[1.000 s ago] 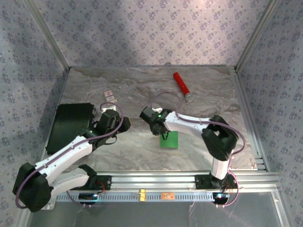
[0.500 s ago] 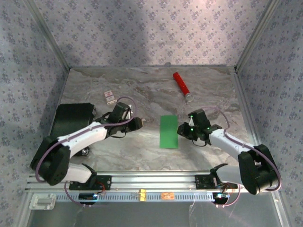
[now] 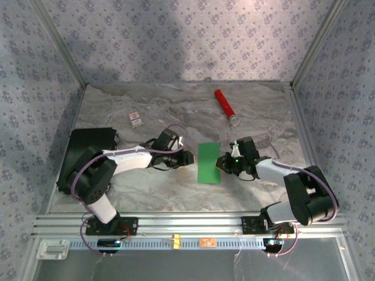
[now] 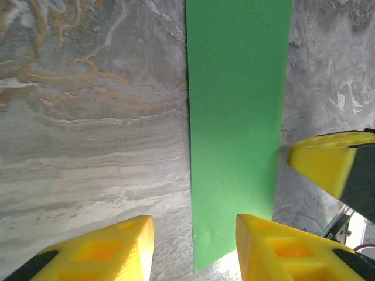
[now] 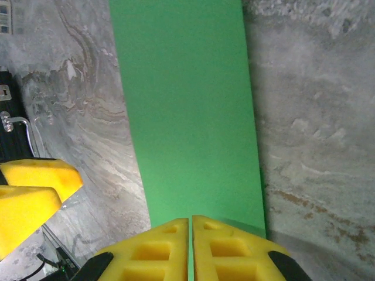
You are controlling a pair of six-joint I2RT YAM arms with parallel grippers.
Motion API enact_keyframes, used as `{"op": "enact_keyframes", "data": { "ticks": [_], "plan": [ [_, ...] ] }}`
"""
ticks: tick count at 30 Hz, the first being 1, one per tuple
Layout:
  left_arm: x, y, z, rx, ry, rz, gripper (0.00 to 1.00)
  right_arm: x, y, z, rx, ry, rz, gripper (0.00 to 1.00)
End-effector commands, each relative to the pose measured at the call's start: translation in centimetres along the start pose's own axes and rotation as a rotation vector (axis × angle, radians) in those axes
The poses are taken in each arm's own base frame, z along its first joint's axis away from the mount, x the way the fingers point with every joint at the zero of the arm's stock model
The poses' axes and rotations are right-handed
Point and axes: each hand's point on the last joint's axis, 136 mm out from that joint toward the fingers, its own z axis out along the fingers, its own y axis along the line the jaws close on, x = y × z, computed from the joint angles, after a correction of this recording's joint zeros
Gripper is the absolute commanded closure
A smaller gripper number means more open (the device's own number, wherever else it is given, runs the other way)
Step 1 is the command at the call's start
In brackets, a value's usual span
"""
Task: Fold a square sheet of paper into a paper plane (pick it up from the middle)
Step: Third fold the triangle at the center of the table.
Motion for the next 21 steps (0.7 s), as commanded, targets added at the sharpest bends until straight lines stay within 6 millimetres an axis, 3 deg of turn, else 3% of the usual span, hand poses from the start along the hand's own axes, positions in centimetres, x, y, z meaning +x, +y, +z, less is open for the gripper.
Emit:
{"op": "enact_keyframes", "data": {
  "ticks": [1, 8, 21],
  "plan": [
    [-0.7, -2.2, 0.4, 0.072, 0.0, 0.008, 0.58, -0.4, 0.1, 0.5, -0.029, 0.01, 0.014, 0.89],
    [-0.7, -2.5, 1.7, 0.102, 0.034, -0.009, 0.56, 1.1, -3.5, 1.0, 0.005, 0.034, 0.102, 0.92],
    [-0.6, -2.8, 3.9, 0.105, 0.081, -0.029, 0.57, 1.3, -4.3, 0.9, 0.017, 0.025, 0.136, 0.92]
  ]
}}
